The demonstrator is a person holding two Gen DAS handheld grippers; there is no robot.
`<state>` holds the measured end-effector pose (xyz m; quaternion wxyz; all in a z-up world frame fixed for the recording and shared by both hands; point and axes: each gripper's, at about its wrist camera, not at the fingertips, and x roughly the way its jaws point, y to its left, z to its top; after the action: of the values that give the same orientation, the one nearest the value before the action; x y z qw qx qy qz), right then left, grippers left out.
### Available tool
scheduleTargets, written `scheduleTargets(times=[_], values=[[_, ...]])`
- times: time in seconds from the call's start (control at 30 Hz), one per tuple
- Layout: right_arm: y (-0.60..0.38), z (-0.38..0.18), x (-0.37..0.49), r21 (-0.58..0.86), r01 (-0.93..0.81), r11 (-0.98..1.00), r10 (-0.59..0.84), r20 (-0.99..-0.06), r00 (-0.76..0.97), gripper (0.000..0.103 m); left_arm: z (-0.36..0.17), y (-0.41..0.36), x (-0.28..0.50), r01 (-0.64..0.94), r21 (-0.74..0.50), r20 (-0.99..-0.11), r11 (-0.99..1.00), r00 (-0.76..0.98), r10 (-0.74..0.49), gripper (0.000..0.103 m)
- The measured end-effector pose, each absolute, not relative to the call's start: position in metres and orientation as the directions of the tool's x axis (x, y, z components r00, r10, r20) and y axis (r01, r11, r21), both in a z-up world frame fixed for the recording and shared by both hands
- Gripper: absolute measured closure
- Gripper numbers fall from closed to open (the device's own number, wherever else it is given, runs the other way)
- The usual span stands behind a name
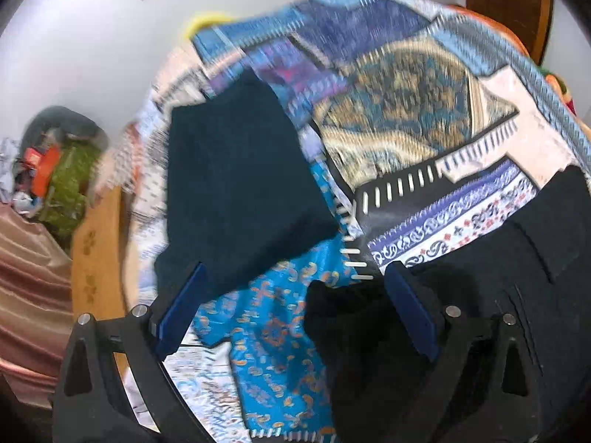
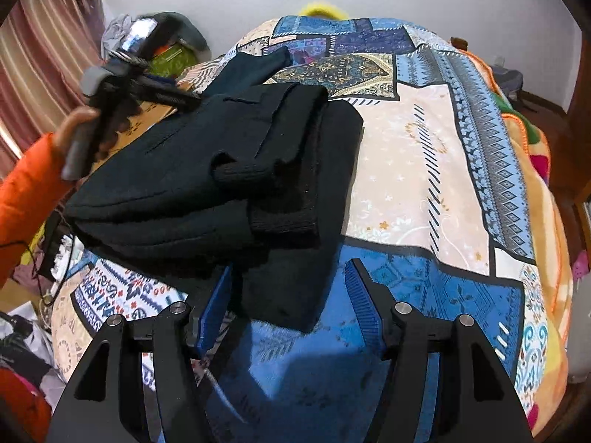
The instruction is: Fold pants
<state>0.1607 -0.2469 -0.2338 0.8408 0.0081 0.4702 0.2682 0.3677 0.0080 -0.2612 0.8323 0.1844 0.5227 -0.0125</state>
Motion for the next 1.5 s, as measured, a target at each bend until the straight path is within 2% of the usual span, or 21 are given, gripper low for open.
scheduleTargets(times=[0.23,0.43,0.77,0.9,1.1,1.33,1.4,1.5], values=[[-0.260,-0.240,0.192,0.198,-0.363,0.910,0.363,-0.804,0.470,0.045,-0.269,0.014,0.346,0.222,0.279,-0.888,0.934,0.430,0.163,0.006],[-0.284,-0.225,0.205,0.115,-0.314,0.943,0.274,-0.802,0.531,0.045,-0.260,0.029,0.293,0.188,0.185,-0.912,0.964,0.397,0.098,0.006],[-0.303,-0.191,0.196,0.119,-0.310,0.943,0.288,-0.755,0.589,0.045,-0.242,0.006,0.200,0.179,0.005,-0.900,0.984,0.429,-0.073,0.006],[-0.295,-0.186,0.200,0.156,-0.332,0.930,0.333,-0.738,0.587,0.045,-0.222,-0.001,0.204,0.196,0.036,-0.873,0.980,0.483,-0.065,0.007],[-0.277,-0.188,0.215,0.223,-0.368,0.903,0.407,-0.721,0.561,0.045,-0.189,-0.003,0.244,0.226,-0.066,-0.842,0.972,0.510,-0.176,0.007],[-0.255,-0.209,0.240,0.262,-0.386,0.885,0.441,-0.736,0.513,0.045,-0.211,-0.040,0.302,0.326,-0.080,-0.871,0.942,0.436,-0.225,0.007],[-0.251,-0.217,0.246,0.260,-0.386,0.885,0.438,-0.749,0.498,0.045,-0.227,-0.046,0.314,0.332,-0.116,-0.890,0.936,0.383,-0.246,0.020],[-0.249,-0.226,0.251,0.266,-0.395,0.879,0.443,-0.760,0.475,0.051,-0.240,-0.051,0.322,0.349,-0.189,-0.890,0.918,0.334,-0.310,0.033]])
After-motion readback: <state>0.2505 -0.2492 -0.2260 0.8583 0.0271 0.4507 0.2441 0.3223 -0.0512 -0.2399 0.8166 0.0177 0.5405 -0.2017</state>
